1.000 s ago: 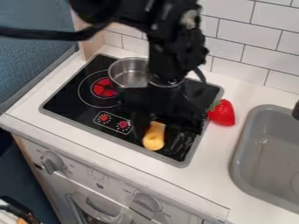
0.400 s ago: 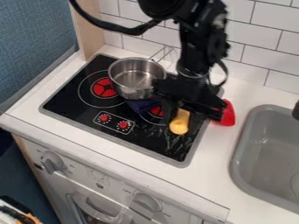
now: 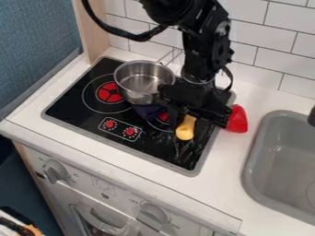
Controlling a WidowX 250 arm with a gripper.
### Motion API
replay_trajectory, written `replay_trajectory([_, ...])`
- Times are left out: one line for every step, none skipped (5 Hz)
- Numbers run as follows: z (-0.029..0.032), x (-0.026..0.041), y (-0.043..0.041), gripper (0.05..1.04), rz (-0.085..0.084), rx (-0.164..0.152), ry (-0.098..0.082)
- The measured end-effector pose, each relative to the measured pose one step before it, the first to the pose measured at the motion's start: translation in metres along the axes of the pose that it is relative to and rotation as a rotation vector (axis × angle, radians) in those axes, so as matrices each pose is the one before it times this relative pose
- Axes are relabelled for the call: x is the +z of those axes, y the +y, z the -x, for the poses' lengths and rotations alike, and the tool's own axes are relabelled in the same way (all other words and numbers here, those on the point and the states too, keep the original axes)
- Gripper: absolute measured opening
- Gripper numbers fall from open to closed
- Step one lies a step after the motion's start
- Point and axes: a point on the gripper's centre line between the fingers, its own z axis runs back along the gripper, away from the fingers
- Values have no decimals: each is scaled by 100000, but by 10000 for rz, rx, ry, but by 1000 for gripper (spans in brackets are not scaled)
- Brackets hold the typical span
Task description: Move the knife to the right side of the burner
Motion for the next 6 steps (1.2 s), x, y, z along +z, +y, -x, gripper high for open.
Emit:
replay_trajectory([248,-853,462,504,-167,-36,247])
replay_trajectory([150,-174,985,578,281,-106,197])
replay_trajectory([351,-214,621,879,6,-58,162])
replay_trajectory([597,857,380,1010,103,-1,-94])
replay_trajectory([152,2463,708,1005,152,371,-466])
replay_trajectory([-118,2569,653,1001,114,724,-103])
